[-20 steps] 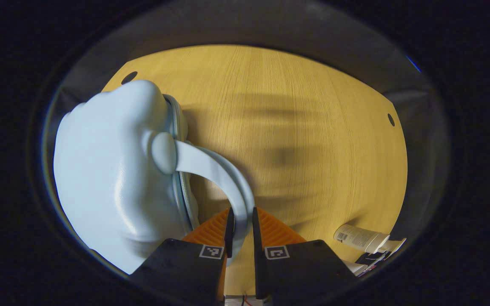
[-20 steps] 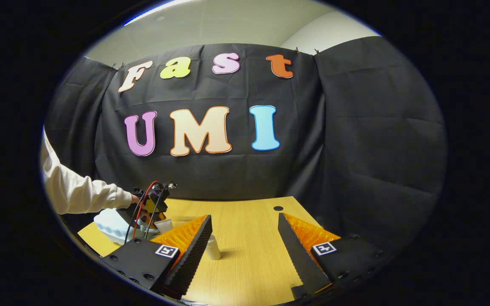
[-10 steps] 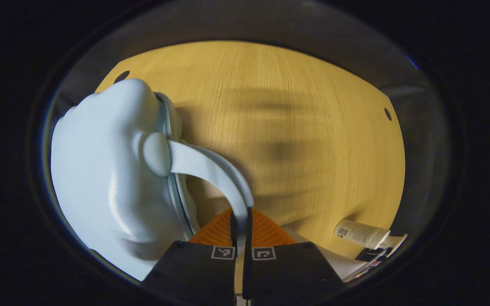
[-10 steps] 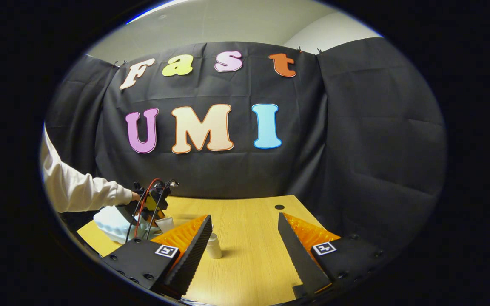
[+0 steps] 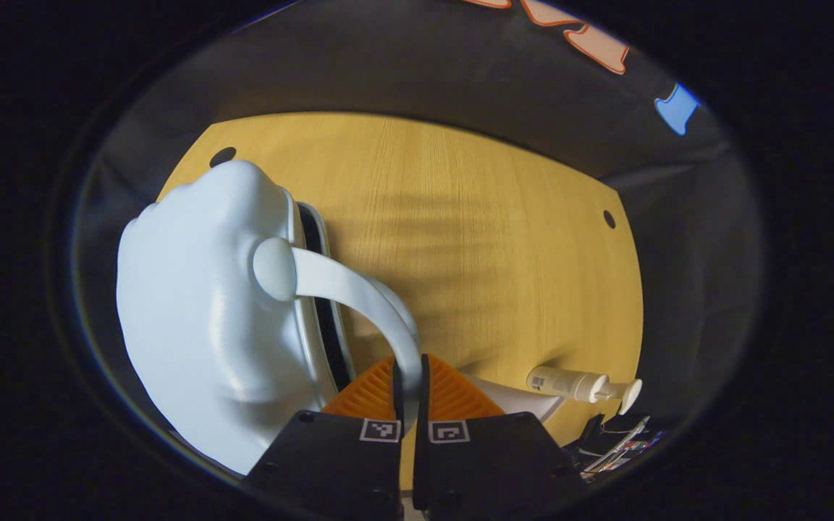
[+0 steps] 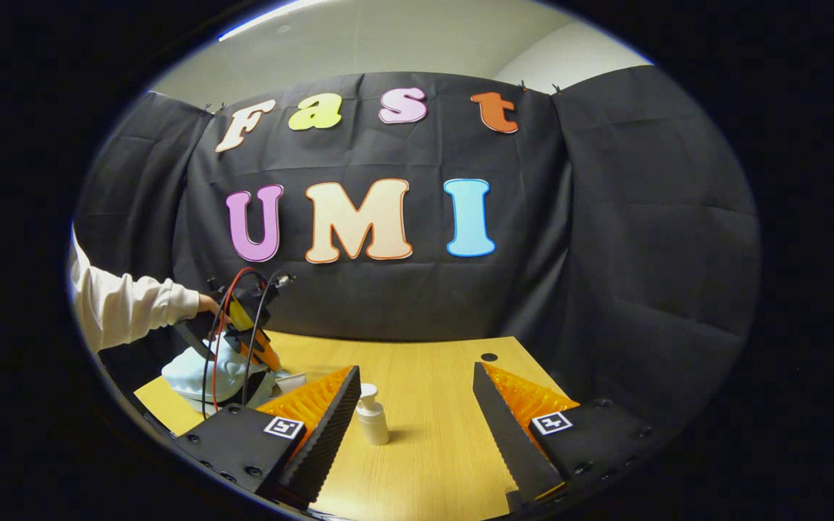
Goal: First open the suitcase, pack the skin care products into it, and then close the suitcase.
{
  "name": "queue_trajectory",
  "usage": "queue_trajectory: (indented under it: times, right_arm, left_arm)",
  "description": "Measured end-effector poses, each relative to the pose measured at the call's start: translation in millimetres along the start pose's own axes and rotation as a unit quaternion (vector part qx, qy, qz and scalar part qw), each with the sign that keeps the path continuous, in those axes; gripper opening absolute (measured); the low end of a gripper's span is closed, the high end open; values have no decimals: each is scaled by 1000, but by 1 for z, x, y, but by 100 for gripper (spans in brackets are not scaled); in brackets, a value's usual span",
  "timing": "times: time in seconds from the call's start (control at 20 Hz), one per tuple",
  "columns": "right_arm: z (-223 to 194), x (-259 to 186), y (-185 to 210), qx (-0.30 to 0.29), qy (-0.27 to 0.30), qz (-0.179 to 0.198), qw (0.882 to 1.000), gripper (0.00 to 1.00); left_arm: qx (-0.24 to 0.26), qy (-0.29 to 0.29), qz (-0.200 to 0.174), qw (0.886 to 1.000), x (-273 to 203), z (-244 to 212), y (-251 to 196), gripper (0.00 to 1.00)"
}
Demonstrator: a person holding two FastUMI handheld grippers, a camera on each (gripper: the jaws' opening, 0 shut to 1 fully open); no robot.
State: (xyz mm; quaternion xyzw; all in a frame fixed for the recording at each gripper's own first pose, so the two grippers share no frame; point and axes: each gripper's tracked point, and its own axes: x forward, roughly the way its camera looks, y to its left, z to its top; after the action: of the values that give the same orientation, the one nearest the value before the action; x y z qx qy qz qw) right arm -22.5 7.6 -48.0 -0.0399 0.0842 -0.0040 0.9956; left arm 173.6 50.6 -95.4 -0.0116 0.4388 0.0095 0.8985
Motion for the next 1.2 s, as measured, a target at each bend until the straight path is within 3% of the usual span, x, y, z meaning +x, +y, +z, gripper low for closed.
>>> queue_trajectory:
  times: [0.25, 0.5, 0.8, 1.2]
  right_arm:
    - [6, 9, 24, -9, -10, 36, 999, 98]
    - [9, 12, 49, -7, -16, 63, 998, 98]
    - [13, 10, 71, -18, -25, 74, 997, 97]
    - [16, 20, 111, -25, -35, 85, 995, 98]
  left_arm:
    - [-12, -58, -20, 998, -81, 22, 22, 0]
    - [-41, -116, -14, 992, -161, 40, 78, 0]
    - [-59, -151, 38, 986, -224, 22, 179, 0]
    - [-76, -155, 106, 979, -251, -41, 288, 0]
